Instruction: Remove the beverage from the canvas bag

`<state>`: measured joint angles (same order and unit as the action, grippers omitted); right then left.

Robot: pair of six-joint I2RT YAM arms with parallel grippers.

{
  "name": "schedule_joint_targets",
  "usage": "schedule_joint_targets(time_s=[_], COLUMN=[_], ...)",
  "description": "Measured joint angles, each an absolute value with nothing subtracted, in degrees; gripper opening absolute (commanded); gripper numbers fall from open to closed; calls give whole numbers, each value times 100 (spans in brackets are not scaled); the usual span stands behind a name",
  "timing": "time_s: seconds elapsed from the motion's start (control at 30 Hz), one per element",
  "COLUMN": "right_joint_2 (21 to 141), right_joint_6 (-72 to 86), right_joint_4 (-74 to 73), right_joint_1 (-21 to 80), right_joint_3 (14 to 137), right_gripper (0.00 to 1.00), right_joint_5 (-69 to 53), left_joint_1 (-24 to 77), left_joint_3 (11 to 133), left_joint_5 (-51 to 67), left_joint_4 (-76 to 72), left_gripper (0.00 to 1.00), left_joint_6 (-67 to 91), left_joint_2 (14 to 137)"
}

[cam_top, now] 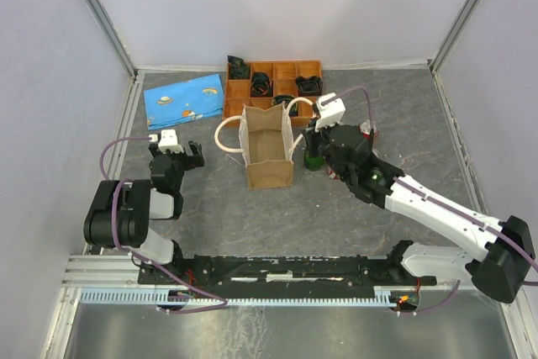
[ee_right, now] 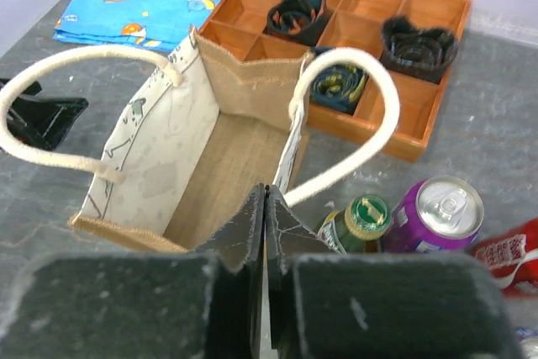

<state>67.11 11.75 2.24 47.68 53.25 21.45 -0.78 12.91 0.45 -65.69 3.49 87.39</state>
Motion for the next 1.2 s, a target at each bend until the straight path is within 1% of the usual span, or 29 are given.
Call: schedule_joint_targets(time_s=[0.23, 0.4, 0.63, 0.83, 1.2], right_joint_2=[6584, 6840, 7555, 8409, 8525], right_joint_6=[1402, 1660, 1909, 2036, 2034], right_joint_4=[-165, -408, -252, -34, 145], right_joint_1=[4790, 4790, 4790, 4790, 4790], right_joint_3=[4845, 4591, 4582, 4692, 4869], right_gripper=[0, 0, 0, 0, 0], right_joint_5=[2169, 2130, 1973, 1686, 1645], left_joint_1=[-78, -78, -78, -78, -78], left_joint_3=[1291, 1291, 1291, 1291, 1291], left_joint_5=[45, 45, 45, 45, 45], left_joint_4=[-6569, -6569, -6569, -6569, -6569], left_gripper=[99, 99, 99, 99, 99], left_joint_6=[349, 349, 349, 349, 349], left_joint_2=[8739, 8739, 8739, 8739, 8739])
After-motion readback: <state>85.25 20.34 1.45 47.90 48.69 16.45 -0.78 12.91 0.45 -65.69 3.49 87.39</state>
